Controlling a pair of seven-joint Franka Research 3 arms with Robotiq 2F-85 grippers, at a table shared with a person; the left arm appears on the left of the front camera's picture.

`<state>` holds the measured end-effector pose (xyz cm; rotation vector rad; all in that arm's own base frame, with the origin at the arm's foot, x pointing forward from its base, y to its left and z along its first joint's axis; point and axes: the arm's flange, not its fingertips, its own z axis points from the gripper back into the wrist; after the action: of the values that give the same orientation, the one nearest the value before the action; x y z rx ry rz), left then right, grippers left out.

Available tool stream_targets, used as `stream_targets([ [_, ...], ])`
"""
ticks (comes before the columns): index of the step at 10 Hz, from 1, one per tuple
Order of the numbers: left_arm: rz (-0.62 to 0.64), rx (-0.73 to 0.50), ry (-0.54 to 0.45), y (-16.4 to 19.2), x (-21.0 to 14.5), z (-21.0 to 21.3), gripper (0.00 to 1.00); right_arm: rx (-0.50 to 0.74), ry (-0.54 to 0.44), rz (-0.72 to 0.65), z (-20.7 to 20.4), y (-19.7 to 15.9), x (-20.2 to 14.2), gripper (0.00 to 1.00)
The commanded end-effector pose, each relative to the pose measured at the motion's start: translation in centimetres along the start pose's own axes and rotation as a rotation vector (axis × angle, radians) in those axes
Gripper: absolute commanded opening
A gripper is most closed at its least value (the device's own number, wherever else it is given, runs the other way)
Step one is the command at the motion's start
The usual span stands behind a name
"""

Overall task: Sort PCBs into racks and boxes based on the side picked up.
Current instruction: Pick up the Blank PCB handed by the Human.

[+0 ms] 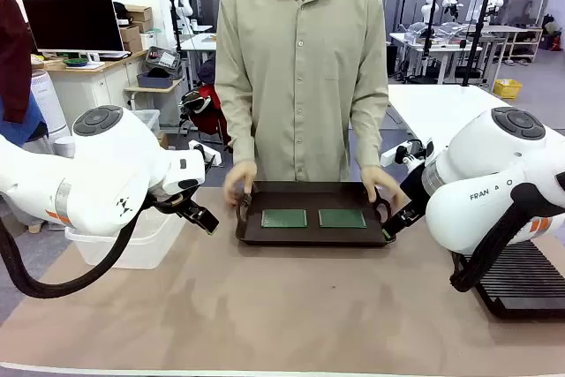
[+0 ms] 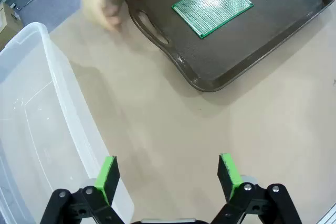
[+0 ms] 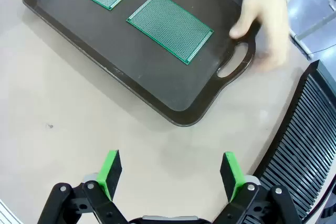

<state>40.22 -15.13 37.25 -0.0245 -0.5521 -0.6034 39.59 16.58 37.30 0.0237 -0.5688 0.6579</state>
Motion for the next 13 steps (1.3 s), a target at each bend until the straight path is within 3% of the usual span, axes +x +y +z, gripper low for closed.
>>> stream_targets([
  [1, 0.000, 0.000, 0.000, 0.00, 0.00, 0.00, 1.00, 0.000, 0.000, 0.000, 0.00, 0.00, 0.00, 1.00],
  [13, -0.001, 0.000, 0.000, -0.02, 0.01, 0.00, 1.00, 0.000, 0.000, 0.000, 0.00, 0.01, 0.00, 1.00],
])
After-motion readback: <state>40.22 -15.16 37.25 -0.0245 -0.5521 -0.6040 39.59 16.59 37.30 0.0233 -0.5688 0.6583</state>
